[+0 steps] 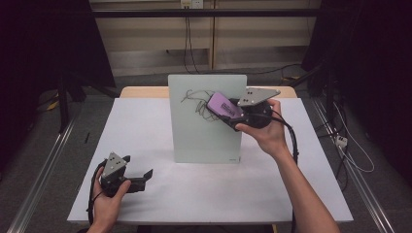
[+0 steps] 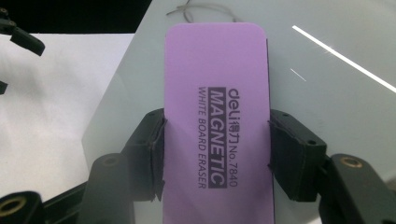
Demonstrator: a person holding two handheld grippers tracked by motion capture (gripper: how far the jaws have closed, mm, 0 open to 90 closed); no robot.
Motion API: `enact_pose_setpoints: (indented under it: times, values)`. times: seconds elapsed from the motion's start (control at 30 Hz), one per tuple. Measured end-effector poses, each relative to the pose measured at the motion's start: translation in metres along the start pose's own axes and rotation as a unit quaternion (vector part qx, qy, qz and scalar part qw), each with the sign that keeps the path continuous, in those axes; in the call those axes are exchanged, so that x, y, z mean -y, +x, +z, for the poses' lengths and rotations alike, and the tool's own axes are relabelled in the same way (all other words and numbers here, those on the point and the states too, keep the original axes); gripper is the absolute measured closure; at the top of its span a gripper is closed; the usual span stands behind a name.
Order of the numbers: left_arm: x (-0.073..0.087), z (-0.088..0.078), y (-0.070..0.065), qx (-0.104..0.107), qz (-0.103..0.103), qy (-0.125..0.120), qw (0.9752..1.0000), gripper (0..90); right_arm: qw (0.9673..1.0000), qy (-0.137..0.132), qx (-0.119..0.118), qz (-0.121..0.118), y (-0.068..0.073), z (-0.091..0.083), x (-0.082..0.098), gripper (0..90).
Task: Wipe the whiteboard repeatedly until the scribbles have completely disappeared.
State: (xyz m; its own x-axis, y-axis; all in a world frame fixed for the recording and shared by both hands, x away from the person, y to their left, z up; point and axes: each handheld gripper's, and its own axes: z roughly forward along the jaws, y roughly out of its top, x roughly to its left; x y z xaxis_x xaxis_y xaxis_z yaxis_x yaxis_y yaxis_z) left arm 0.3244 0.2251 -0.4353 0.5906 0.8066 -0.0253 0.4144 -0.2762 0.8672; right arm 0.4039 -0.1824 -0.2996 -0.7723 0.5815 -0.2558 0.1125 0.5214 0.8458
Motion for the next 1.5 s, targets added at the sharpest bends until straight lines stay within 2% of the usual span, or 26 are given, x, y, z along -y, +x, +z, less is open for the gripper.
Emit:
enact_pose_setpoints:
  times: [0.4, 0.63, 1.3, 1.5]
  values:
    - [0.0, 0.0, 0.0, 0.0, 0.002, 0.002, 1.0, 4.9, 0.9998, 0.005, -0.019, 0.004, 0.013, 0.013, 0.007, 41.9]
    - [0.0, 0.0, 0.0, 0.0, 0.003, 0.002, 1.0, 4.9, 0.9998, 0.011, -0.015, -0.002, 0.013, 0.013, 0.005, 41.9]
    - [0.0, 0.0, 0.0, 0.0, 0.002, 0.001, 1.0, 4.9, 0.9989, -0.006, 0.046, 0.001, -0.014, -0.016, -0.016, 41.8]
    - [0.0, 0.0, 0.0, 0.0, -0.002, -0.001, 1.0, 4.9, 0.9985, -0.006, 0.055, -0.003, -0.014, -0.016, -0.019, 41.9]
